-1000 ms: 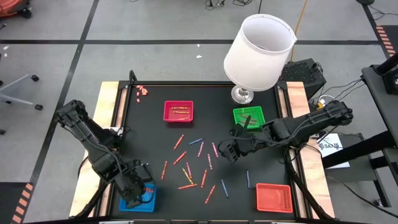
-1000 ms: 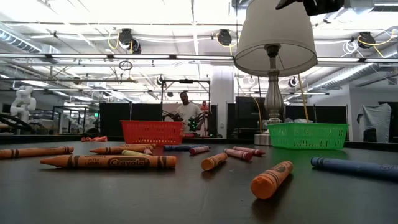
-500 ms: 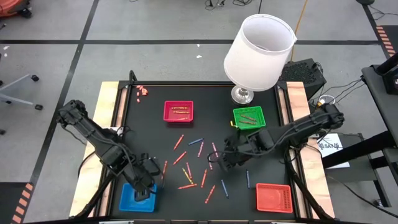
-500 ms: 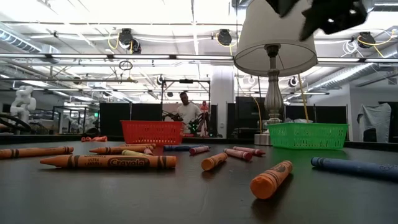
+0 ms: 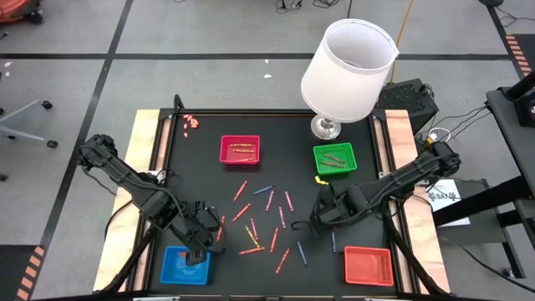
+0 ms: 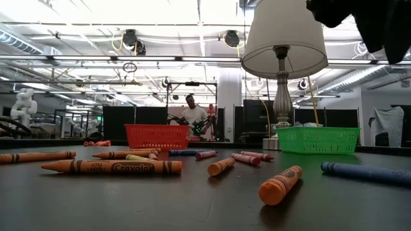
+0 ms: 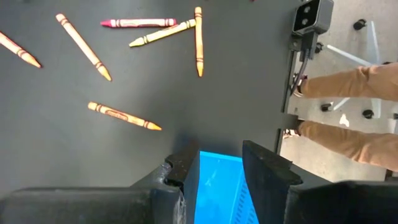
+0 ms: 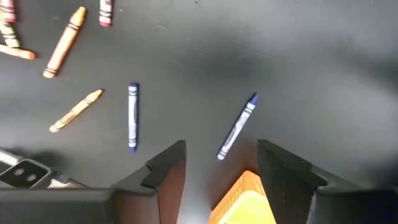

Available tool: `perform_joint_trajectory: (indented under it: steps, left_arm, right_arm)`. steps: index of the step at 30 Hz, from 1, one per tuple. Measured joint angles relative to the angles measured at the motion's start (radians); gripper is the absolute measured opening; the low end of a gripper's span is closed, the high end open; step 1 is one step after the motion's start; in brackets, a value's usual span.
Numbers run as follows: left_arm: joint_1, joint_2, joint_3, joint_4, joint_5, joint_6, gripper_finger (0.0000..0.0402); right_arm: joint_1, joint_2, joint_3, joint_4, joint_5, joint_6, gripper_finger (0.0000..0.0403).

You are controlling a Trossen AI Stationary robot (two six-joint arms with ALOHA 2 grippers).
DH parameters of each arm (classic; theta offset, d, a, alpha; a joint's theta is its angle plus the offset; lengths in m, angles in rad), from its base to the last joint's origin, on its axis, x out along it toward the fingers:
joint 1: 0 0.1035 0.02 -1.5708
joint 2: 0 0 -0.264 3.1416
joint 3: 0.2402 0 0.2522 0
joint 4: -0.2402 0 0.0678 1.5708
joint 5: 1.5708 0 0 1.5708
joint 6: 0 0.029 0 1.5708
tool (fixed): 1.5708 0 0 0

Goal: Sort crayons
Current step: Put the blue crayon into the orange basket

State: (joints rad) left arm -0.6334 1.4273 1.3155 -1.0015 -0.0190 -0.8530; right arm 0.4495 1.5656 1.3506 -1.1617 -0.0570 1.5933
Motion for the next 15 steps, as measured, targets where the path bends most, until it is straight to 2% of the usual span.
perform_joint_trajectory:
  steps: [15]
  left_arm:
    - [-0.002,0.000,0.000,0.003,-0.012,-0.025,0.0120]
  right_arm:
    - [0.045,0.165,0.000,0.046,0.000,-0.008,0.0180]
